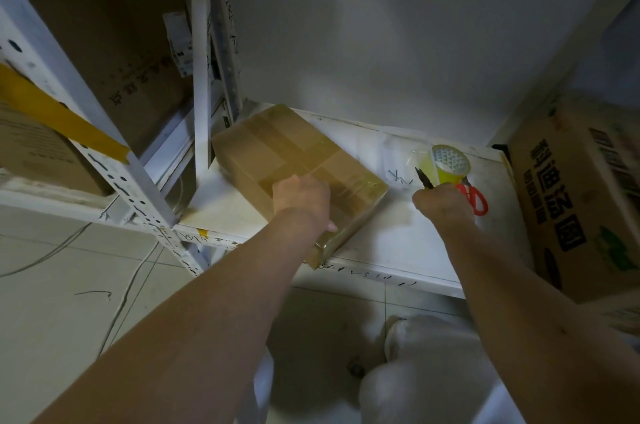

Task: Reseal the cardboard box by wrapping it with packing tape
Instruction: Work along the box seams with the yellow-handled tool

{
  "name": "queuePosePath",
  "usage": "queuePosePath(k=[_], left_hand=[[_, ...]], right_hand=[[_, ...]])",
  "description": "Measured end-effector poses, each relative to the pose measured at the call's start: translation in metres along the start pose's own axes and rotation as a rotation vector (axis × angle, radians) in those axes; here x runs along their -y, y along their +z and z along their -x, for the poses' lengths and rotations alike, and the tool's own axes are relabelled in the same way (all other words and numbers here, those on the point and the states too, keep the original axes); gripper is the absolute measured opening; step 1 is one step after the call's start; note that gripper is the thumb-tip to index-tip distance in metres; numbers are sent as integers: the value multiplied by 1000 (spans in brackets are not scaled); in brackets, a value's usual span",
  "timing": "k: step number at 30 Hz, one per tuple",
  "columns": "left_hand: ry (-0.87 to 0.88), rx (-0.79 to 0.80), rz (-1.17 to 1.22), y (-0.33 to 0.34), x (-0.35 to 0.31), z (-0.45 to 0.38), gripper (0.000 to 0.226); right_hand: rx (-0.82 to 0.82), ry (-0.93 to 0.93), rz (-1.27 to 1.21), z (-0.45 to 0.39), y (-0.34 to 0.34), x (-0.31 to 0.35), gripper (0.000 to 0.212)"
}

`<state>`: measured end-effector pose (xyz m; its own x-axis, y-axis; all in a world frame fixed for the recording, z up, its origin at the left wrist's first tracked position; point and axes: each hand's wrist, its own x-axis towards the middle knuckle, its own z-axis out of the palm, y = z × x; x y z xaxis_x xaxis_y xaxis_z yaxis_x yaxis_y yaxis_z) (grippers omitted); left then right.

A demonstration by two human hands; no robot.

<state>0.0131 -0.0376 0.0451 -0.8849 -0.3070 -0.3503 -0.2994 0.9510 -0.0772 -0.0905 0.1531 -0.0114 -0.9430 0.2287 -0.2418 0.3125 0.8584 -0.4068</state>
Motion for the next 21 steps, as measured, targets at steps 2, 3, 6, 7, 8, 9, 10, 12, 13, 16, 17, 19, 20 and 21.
queuePosePath(k=[2,3,6,7,8,9,10,12,13,16,17,19,20,21], left_hand=[[0,-11,-10,2,1,2,52],[2,-18,-15,3,1,4,52],[4,-56,18,6,3,9,55],[-3,-70,40,9,3,12,56],[-15,-88,64,14,3,17,56],[-28,-99,95,20,3,22,56],[-44,-98,144,27,2,28,59],[-79,-45,285,42,0,38,74],[-93,-21,352,48,-1,41,80],[-96,-21,452,58,3,45,89],[-91,-17,470,59,8,45,90],[-80,0,486,60,20,42,91],[-71,3,482,59,27,41,89],[-64,-5,462,59,34,39,84]], right_hand=[[-46,-30,-61,3,0,3,33],[-59,-61,-97,4,0,6,34],[28,-208,-204,15,0,26,28],[89,-263,-239,20,1,33,23],[152,-311,-270,26,2,41,17],[202,-342,-281,31,4,46,13],[233,-364,-266,37,5,51,11],[243,-377,-199,45,6,54,12],[239,-373,-181,48,6,54,13],[247,-357,-180,56,6,45,14],[251,-350,-180,59,7,41,13],[264,-321,-189,66,9,31,11],[281,-298,-214,69,10,27,12],[309,-270,-261,73,12,23,14]])
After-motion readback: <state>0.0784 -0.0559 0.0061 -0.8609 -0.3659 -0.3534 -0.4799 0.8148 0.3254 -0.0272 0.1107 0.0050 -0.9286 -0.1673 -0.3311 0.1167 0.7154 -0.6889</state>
